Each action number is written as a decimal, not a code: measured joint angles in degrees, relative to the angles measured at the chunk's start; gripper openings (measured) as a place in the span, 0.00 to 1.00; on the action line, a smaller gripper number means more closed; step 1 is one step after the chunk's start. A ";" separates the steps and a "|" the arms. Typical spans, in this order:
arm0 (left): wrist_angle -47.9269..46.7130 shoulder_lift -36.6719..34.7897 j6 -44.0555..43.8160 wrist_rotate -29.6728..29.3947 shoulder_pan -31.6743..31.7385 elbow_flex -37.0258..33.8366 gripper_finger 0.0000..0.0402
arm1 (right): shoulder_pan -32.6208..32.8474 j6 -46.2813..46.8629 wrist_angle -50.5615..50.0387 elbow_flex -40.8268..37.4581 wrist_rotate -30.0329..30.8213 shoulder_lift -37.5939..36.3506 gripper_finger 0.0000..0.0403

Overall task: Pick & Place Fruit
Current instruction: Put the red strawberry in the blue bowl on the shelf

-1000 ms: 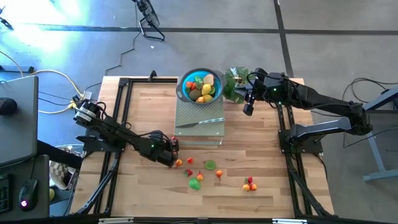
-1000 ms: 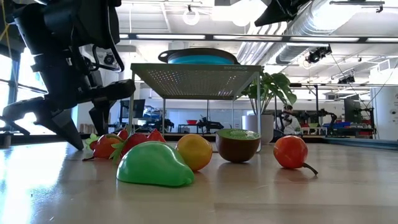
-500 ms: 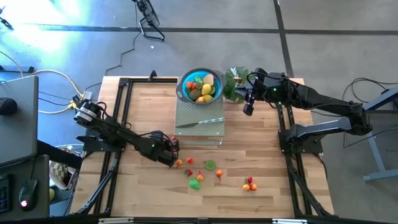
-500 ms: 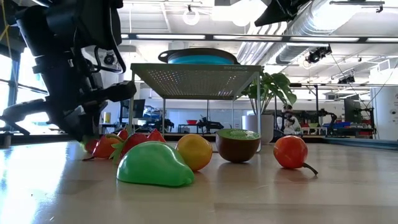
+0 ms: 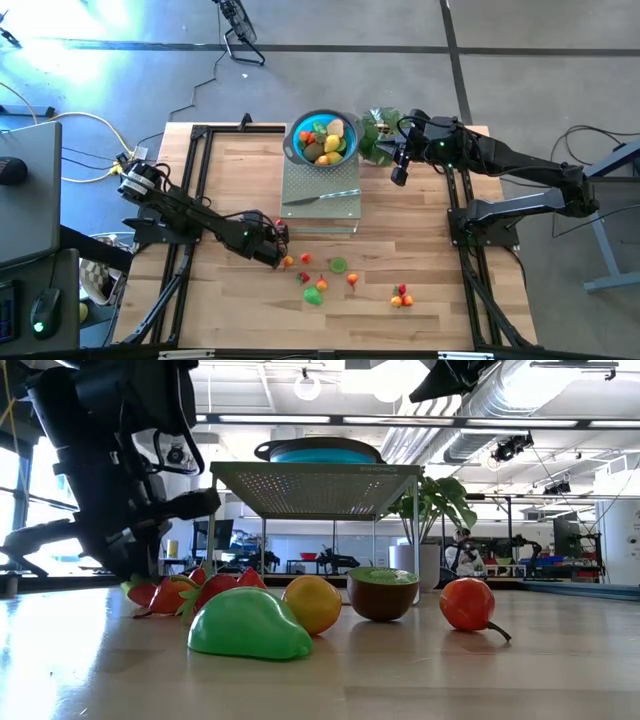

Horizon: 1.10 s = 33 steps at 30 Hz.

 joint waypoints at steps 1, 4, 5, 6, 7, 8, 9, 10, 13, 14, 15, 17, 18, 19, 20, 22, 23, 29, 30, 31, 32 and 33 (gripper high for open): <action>-0.63 -0.53 0.14 0.05 0.00 0.00 0.00 | -0.01 0.00 0.00 0.00 0.00 0.00 0.13; -1.78 -2.31 1.55 -0.10 0.00 0.00 0.00 | 0.00 -0.02 0.00 0.01 0.00 0.00 0.13; -2.50 -3.03 2.11 -0.15 0.00 0.00 0.00 | 0.00 -0.08 0.00 0.00 0.00 0.00 0.13; -3.27 -3.83 2.92 -0.16 0.00 0.00 0.00 | 0.00 -0.22 0.00 0.00 0.00 0.00 0.13; -3.62 -4.65 3.77 -0.12 0.00 0.00 0.00 | 0.00 -0.27 0.00 0.00 0.00 0.00 0.13; -4.06 -5.63 4.89 0.17 0.00 0.00 0.00 | 0.00 -0.39 0.00 0.00 0.00 0.00 0.13; -4.83 -6.58 5.78 0.44 0.00 0.00 0.00 | 0.00 -0.42 0.00 0.00 0.00 0.00 0.13; -5.41 -7.48 6.55 0.59 0.00 0.00 0.00 | -0.02 -0.41 0.02 0.00 0.00 0.00 0.13; -6.18 -10.32 8.85 0.83 0.00 0.00 0.00 | 0.00 -0.42 0.02 0.00 0.00 0.00 0.13; -6.34 -11.23 9.67 0.84 0.00 0.00 0.00 | 0.00 -0.42 0.02 0.00 0.00 0.00 0.13; -6.37 -12.13 10.55 0.94 0.00 0.02 0.00 | -0.02 -0.40 0.10 0.00 0.00 0.00 0.13; -7.67 -13.85 11.84 1.38 0.00 0.02 0.00 | -0.01 -0.37 0.24 0.00 0.00 0.00 0.13; -8.09 -14.75 12.48 1.54 0.00 0.00 0.00 | -0.02 -0.37 0.24 0.00 0.00 0.00 0.13; -8.13 -15.56 12.92 1.63 0.00 0.02 0.00 | -0.02 -0.37 0.24 0.00 0.00 0.01 0.13; -8.65 -16.40 13.52 1.88 0.00 0.04 0.00 | 0.00 -0.36 0.24 0.00 0.00 0.02 0.13; -9.58 -18.15 14.86 2.43 0.00 0.02 0.00 | -0.02 -0.35 0.33 0.00 0.00 0.02 0.13; -9.39 -19.05 15.49 2.55 0.00 0.02 0.00 | -0.02 -0.33 0.39 0.00 0.00 0.02 0.13; -10.03 -24.44 19.82 3.11 0.00 0.02 0.00 | 0.00 -0.26 0.42 0.00 0.00 0.02 0.13; -9.87 -25.39 20.55 3.09 0.00 0.02 0.00 | 0.00 -0.25 0.42 0.00 0.00 0.02 0.13; -9.87 -26.37 21.42 3.09 0.00 0.02 0.00 | 0.00 -0.23 0.42 0.00 0.00 0.02 0.13; -10.00 -27.43 22.54 3.11 0.00 0.02 0.00 | 0.00 -0.24 0.42 0.00 0.00 0.02 0.13; -9.80 -28.41 23.69 3.08 0.00 0.02 0.00 | 0.00 -0.22 0.42 0.00 0.00 0.02 0.13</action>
